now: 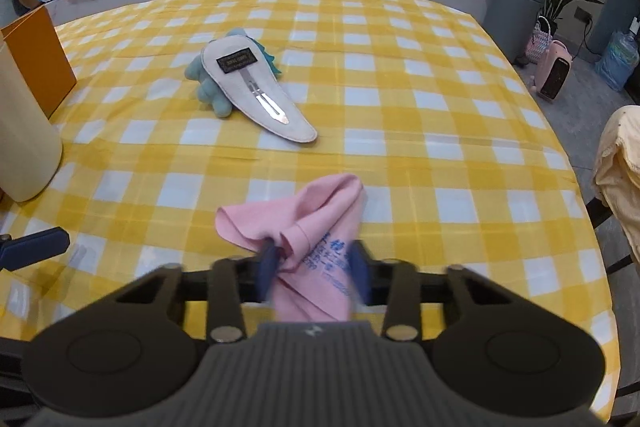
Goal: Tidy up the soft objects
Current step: 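Grasp the pink cloth with the right gripper while the left grasps the teal plush, then lift and carry the teal plush and pink cloth over the shoebox with both grippers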
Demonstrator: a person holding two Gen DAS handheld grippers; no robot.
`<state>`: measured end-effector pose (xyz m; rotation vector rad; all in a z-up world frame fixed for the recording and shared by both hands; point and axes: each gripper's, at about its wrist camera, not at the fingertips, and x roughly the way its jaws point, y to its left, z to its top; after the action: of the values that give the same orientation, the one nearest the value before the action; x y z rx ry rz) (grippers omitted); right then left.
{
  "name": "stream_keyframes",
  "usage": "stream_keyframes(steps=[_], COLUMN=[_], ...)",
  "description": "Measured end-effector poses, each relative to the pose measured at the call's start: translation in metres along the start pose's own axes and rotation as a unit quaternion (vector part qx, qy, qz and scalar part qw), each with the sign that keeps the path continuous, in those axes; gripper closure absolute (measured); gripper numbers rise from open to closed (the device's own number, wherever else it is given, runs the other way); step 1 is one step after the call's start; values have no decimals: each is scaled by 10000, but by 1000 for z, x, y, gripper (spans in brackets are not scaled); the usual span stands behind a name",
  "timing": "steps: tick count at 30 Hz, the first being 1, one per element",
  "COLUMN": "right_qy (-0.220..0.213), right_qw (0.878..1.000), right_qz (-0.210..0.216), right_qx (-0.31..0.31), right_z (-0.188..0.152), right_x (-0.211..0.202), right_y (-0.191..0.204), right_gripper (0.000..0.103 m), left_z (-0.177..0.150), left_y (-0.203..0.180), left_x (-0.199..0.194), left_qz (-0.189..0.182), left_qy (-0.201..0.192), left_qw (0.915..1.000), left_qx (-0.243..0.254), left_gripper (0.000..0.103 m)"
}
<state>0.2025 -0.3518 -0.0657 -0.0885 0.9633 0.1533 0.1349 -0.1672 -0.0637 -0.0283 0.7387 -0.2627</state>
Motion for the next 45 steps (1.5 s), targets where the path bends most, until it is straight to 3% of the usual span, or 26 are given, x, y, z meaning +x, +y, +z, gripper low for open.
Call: stream_keyframes(steps=[3,9,15,20,37,43,45], right_qy=[16,104,92,-112,-368,-453,-454], right_qw=[10000,9999,9995,9978,9976,9973,9974], right_qz=[-47,-134,-275,-360,-120,-50,-47], right_qx=[12,35,149,542,577,583,565], right_z=[1,2,2,5,4,2,2], right_x=[-1,1,-6,-19,-34,-39,-39], right_y=[0,2,1,-15,-18,-19,-20], right_gripper=[94,99,99,99,98,98,98], left_z=[8,28,45,62,116,125,126], left_y=[2,-3,-18,-15,-16,-18,-21], left_x=[5,18,46,67,136,146,146], left_qz=[117,294,498,379,1270,1463,1456], left_qy=[6,-12,96,58,259,291,286], left_qw=[9996,9984,9979,9963,9908,9883,9885], left_qx=[-254,-476,-393,-768,-378,-314,-274], left_gripper=[8,8,8,8,8,17,24])
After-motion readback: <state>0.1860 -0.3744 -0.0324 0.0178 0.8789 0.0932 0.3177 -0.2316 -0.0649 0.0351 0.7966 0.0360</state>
